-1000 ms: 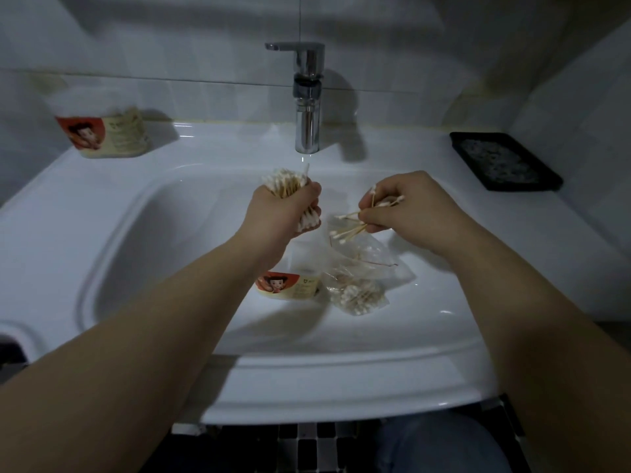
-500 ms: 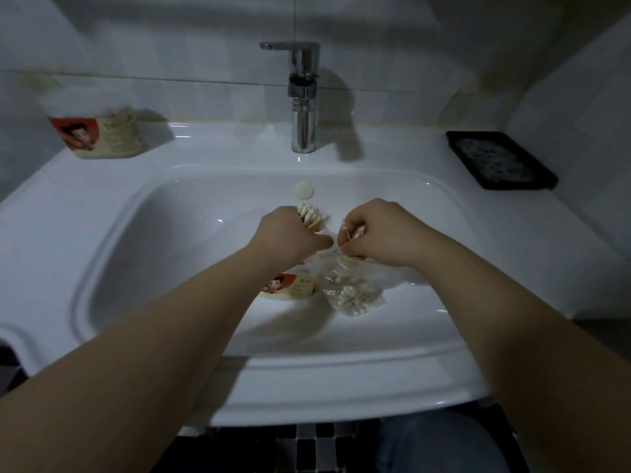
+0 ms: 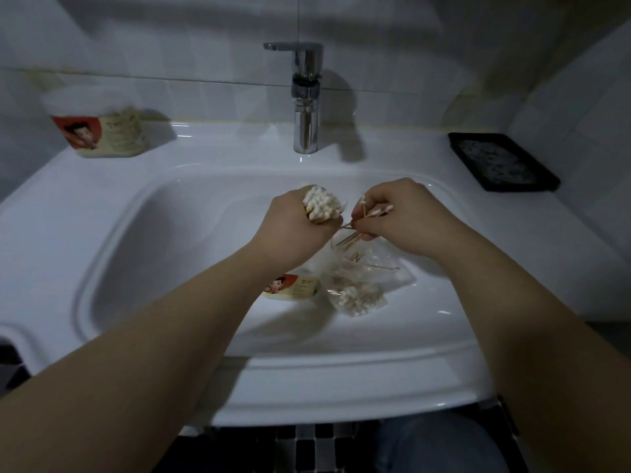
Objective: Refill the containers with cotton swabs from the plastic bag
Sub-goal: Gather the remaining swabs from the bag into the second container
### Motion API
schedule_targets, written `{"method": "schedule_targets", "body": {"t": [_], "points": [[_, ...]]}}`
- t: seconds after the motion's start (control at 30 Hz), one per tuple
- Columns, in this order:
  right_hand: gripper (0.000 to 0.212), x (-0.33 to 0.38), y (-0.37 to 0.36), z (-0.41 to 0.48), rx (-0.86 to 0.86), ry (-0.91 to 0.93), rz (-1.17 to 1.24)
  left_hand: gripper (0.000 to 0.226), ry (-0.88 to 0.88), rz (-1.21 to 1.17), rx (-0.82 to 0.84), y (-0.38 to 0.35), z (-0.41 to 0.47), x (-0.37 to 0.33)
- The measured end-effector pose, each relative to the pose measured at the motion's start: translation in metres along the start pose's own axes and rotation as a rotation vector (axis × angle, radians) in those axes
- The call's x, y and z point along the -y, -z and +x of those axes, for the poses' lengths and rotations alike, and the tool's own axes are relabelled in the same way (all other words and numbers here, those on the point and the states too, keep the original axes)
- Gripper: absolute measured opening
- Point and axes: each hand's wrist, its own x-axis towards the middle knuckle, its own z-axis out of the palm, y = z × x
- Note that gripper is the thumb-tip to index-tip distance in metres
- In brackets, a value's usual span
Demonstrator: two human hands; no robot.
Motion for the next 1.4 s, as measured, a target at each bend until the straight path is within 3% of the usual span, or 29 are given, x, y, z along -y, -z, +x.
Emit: {"method": "schedule_targets", "body": {"t": [0.13, 0.27, 0.43, 0.63, 0.77, 0.93, 1.1, 1.4], "points": [[0.018, 0.006, -0.002, -0.003, 0.015, 0.027, 0.0, 0.028, -0.059, 0.105, 0.145, -0.002, -0.002, 0.0], [0.028, 0.008, -0.004, -0.002, 0.015, 0.03, -0.025, 0.025, -0.092, 0.147, 0.108, -0.005, 0.002, 0.004], [0.019, 0.004, -0.003, -0.002, 0.084, -0.039, -0.084, 0.025, -0.13, 0.23, 0.114, -0.01, 0.005, 0.009], [0.006, -0.002, 0.002, 0.0, 0.09, -0.103, -0.008, 0.027, -0.011, 0.185, 0.123, -0.005, 0.008, 0.017], [0.008, -0.004, 0.002, 0.002, 0.083, -0.104, 0.09, 0.014, 0.04, 0.122, 0.193, -0.001, 0.006, 0.017], [0.011, -0.005, 0.0, 0.004, 0.071, -0.07, 0.086, 0.019, 0.047, 0.157, 0.257, -0.002, 0.002, 0.012], [0.014, -0.009, 0.007, 0.005, 0.028, -0.067, 0.023, 0.034, 0.129, 0.18, 0.211, 0.002, 0.002, 0.01], [0.01, 0.0, 0.002, 0.004, -0.047, -0.015, 0.194, 0.036, 0.131, -0.178, 0.133, 0.002, -0.001, 0.006]]}}
